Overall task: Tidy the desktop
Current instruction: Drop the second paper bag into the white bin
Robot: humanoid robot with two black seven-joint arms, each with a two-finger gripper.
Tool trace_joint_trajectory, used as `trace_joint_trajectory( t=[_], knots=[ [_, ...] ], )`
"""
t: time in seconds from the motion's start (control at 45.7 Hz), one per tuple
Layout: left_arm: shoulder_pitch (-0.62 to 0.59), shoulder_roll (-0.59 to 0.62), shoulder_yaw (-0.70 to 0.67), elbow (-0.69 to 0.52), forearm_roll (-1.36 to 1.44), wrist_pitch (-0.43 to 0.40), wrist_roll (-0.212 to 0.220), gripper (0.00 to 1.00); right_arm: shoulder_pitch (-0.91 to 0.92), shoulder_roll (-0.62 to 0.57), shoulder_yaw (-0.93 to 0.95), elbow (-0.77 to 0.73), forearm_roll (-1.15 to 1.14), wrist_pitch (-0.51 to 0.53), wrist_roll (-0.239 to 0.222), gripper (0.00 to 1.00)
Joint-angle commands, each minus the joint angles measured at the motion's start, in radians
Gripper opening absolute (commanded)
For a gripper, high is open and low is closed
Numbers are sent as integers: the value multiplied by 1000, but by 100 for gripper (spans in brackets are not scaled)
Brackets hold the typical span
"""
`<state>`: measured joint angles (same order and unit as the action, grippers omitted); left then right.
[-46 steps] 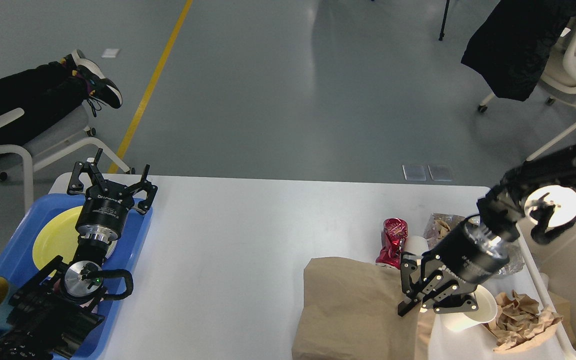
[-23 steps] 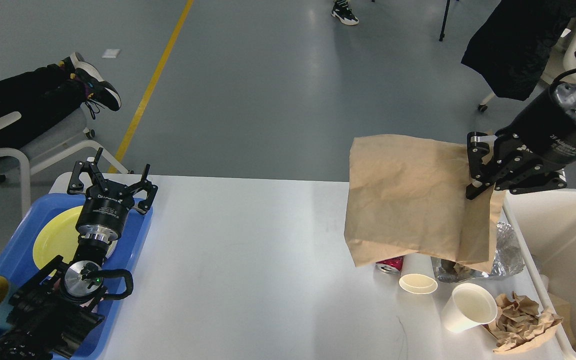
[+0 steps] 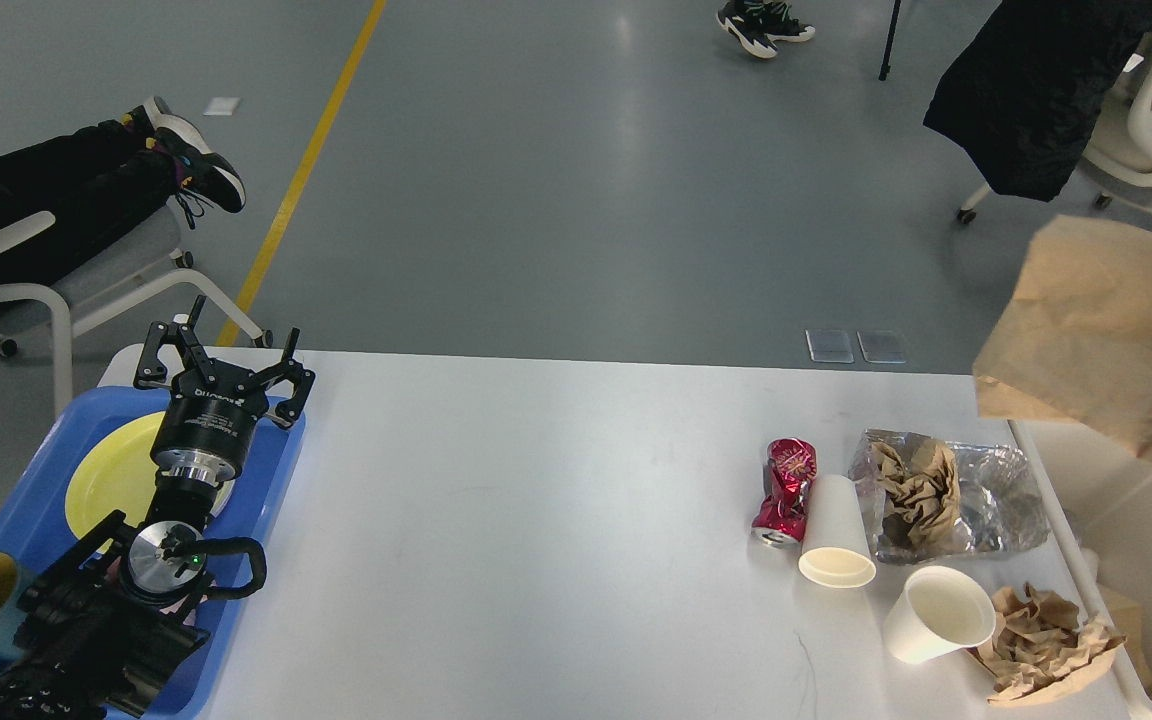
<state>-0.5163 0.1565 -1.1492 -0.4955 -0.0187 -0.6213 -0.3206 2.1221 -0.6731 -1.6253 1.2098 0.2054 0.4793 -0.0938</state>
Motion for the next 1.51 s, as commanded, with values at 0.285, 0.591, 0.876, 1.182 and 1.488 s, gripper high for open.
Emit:
trace_joint_trajectory(
  t=[0.285, 0.591, 0.876, 1.182, 1.488],
  knots=[
    [1, 0, 0, 0, 0, 0, 0, 96, -801, -106, 390, -419, 12, -442, 0, 0],
    [1, 0, 0, 0, 0, 0, 0, 96, -1499, 128, 844, -1061, 25, -450, 3, 0],
    [1, 0, 0, 0, 0, 0, 0, 96, -1593, 277, 897, -1173, 26, -482, 3, 0],
    [1, 0, 0, 0, 0, 0, 0, 96, -1625, 319, 894, -1176, 26, -533, 3, 0],
    [1, 0, 0, 0, 0, 0, 0, 96, -1617, 320, 897, -1159, 26, -627, 11, 100]
  ],
)
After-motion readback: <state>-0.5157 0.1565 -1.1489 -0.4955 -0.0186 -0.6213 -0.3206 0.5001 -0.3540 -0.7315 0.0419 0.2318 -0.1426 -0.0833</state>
